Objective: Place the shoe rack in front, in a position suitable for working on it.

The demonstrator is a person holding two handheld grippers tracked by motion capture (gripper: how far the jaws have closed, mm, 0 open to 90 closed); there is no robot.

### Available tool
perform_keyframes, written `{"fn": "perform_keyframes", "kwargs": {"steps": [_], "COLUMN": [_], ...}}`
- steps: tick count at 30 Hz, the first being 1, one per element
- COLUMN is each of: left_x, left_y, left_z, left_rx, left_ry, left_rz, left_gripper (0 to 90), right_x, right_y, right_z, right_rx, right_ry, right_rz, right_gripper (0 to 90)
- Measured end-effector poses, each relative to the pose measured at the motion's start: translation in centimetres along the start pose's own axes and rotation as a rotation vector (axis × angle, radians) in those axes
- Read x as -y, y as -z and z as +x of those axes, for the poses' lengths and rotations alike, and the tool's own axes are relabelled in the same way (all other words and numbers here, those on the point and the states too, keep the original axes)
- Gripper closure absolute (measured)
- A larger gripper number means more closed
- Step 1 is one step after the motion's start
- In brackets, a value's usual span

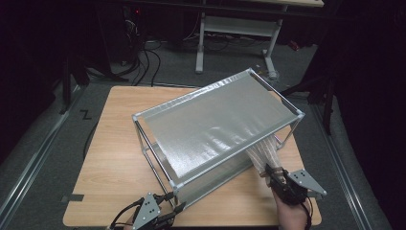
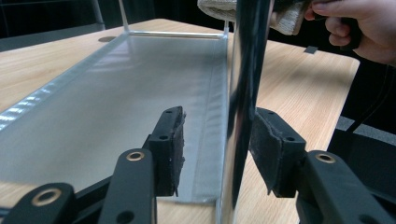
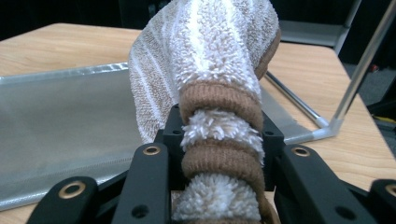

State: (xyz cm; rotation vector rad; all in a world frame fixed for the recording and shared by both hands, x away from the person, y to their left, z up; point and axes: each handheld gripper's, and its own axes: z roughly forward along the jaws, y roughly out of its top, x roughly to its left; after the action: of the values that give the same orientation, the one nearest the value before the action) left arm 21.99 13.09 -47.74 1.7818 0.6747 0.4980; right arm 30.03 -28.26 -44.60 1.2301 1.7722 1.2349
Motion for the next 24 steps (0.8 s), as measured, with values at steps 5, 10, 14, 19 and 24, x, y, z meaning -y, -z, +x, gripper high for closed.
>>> {"fn": "perform_keyframes", "kwargs": {"steps": [5,10,14,19,24], "left_x": [-0.1,-0.4,-0.5,-0.8,-0.9], "left_y": [-0.7,-1.2,-1.8,-2.4,-3.0], "left_z": [0.3,0.7,0.9,0.9,0.9], "left_rx": [0.013,0.014,0.025,0.042,0.061], "left_ry": [0.004,0.016,0.019,0.023,0.013], "left_rz": [0.003,-0.017,-0.020,-0.032,-0.027], "left_gripper": [52.0,51.0,50.9,50.8,50.8], "right_x": [0.0,0.1,0.2,0.4,0.6], "right_y": [1.4,2.7,3.6,4.7,5.8], "right_z": [0.3,0.6,0.6,0.4,0.0], "right_rx": [0.005,0.019,0.038,0.061,0.073], "right_ry": [0.011,0.015,0.013,0.005,-0.018], "right_rz": [-0.040,-0.069,-0.083,-0.104,-0.139], "right_gripper": [66.2,66.2,66.2,66.2,66.2]}}
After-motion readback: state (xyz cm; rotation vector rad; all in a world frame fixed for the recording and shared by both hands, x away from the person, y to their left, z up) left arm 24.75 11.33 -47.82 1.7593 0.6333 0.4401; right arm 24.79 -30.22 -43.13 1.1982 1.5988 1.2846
